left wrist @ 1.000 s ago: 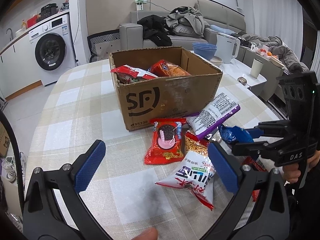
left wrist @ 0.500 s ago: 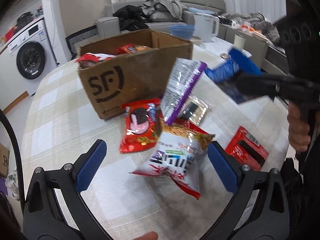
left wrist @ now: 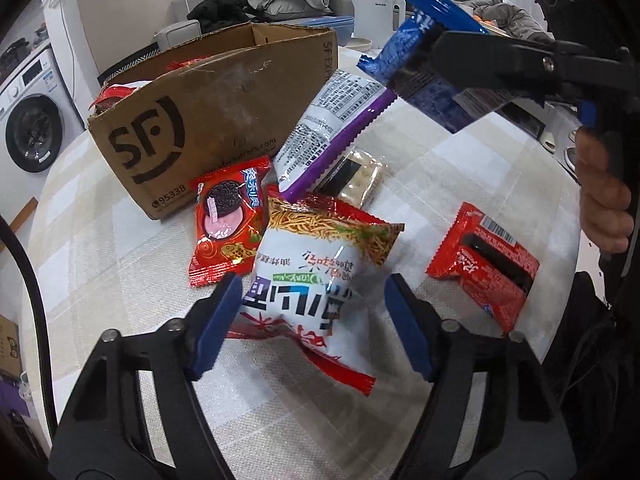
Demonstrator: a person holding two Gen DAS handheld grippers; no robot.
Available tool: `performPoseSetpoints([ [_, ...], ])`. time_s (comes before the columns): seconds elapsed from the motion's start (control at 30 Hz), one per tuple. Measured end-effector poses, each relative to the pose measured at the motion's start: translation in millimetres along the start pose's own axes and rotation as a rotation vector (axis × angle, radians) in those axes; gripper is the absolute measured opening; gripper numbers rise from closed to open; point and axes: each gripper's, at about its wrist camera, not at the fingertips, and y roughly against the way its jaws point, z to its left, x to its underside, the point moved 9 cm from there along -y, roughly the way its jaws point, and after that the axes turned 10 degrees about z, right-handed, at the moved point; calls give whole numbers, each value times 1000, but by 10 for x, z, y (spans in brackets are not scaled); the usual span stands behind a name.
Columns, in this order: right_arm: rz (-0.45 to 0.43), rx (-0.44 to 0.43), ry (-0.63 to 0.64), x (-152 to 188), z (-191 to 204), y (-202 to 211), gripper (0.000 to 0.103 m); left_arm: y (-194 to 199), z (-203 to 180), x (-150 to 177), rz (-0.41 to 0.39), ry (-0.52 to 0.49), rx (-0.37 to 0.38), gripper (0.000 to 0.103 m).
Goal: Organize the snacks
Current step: 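Grasp the white noodle-snack bag with the left tool while the right tool holds the Oreo pack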
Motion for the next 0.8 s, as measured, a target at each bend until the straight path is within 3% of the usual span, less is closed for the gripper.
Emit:
performPoseSetpoints([
  [0.17, 11, 7, -4, 15, -19, -29, 51, 2, 8, 12, 3, -10, -11, 50],
  [0.8, -35, 21, 0, -87, -37, 75, 51, 229, 46, -81, -44, 38, 70, 47],
])
